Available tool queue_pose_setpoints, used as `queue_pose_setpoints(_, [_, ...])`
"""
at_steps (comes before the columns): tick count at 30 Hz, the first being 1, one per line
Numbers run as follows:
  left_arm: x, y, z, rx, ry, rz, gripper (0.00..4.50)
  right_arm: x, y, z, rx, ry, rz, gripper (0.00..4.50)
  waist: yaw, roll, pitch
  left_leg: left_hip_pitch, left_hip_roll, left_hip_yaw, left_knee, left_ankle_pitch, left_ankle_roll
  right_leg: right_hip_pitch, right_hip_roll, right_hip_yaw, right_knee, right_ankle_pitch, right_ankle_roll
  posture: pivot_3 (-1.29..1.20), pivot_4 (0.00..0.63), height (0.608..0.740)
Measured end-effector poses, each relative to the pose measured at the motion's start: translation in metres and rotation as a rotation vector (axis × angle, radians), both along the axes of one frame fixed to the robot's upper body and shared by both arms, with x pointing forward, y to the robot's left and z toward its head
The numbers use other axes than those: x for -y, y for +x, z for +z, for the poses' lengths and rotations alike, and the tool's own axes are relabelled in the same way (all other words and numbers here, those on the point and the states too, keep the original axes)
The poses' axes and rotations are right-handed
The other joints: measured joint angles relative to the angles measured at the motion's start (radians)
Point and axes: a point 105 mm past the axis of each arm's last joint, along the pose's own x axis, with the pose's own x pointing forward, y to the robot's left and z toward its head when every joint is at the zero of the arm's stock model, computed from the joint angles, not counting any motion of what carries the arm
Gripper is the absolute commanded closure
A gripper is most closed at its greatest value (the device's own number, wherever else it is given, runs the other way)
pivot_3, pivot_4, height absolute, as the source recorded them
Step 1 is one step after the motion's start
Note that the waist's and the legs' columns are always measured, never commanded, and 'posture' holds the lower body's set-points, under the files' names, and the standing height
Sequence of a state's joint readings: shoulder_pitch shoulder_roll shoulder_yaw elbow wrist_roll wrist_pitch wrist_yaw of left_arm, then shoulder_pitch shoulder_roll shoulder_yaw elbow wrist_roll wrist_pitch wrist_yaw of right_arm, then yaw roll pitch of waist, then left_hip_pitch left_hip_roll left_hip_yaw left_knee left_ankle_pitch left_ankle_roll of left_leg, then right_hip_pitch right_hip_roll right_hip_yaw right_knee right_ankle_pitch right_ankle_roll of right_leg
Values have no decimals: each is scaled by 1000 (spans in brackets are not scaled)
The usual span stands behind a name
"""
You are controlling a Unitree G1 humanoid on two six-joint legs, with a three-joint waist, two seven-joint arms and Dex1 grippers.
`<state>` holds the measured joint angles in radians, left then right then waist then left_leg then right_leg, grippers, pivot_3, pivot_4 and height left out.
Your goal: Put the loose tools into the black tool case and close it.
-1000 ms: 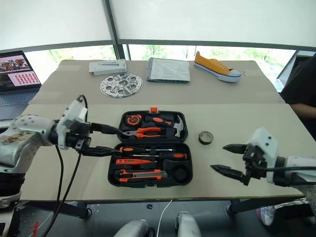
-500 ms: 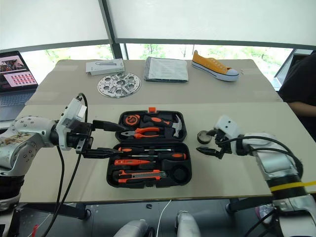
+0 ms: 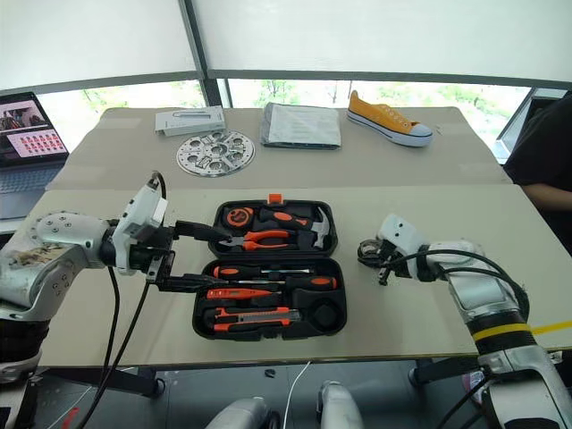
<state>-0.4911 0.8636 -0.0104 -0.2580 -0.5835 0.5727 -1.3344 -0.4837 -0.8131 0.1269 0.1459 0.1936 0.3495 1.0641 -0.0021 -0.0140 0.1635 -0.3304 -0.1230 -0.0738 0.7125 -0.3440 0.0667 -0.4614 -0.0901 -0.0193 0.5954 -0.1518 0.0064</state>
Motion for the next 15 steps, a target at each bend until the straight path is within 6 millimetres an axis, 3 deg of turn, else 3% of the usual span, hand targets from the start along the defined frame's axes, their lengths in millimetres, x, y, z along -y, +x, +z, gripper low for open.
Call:
queue_pose_setpoints(3, [1, -4, -5, 1, 24, -35, 0, -20, -21, 31, 30, 85, 128, 4460, -4, 0, 0, -1, 1, 0, 0, 0, 0, -1, 0, 0, 0, 0, 0, 0, 150, 737])
queue_pose_setpoints(6, [2, -8, -13, -4, 54, -76, 0, -46, -60, 48, 11, 117, 314, 4460, -3, 1, 0, -2, 2, -2, 0, 0, 0, -1, 0, 2, 0, 0, -1, 0, 150, 737])
queue_pose_setpoints(8, [3, -12, -16, -12, 64, -107, 0, -64, -86, 44, -3, 78, 437, 4460, -1, 1, 0, -2, 2, -2, 0, 0, 0, 0, 0, 2, 0, 0, -1, 0, 150, 737])
queue_pose_setpoints(10, [3, -14, -18, -4, 75, -130, 0, -80, -104, 29, -41, 29, 524, 4460, 0, 1, 0, -1, 1, -2, 1, 0, 0, 1, 0, 2, 0, 0, 0, 0, 150, 737])
queue_pose_setpoints(15, [3, -16, -21, 2, 84, -146, 0, -84, -107, 7, -48, -71, 542, 4460, 5, 1, 0, -1, 0, -1, 2, 0, 0, 0, 0, 0, 0, 0, 0, 0, 150, 737])
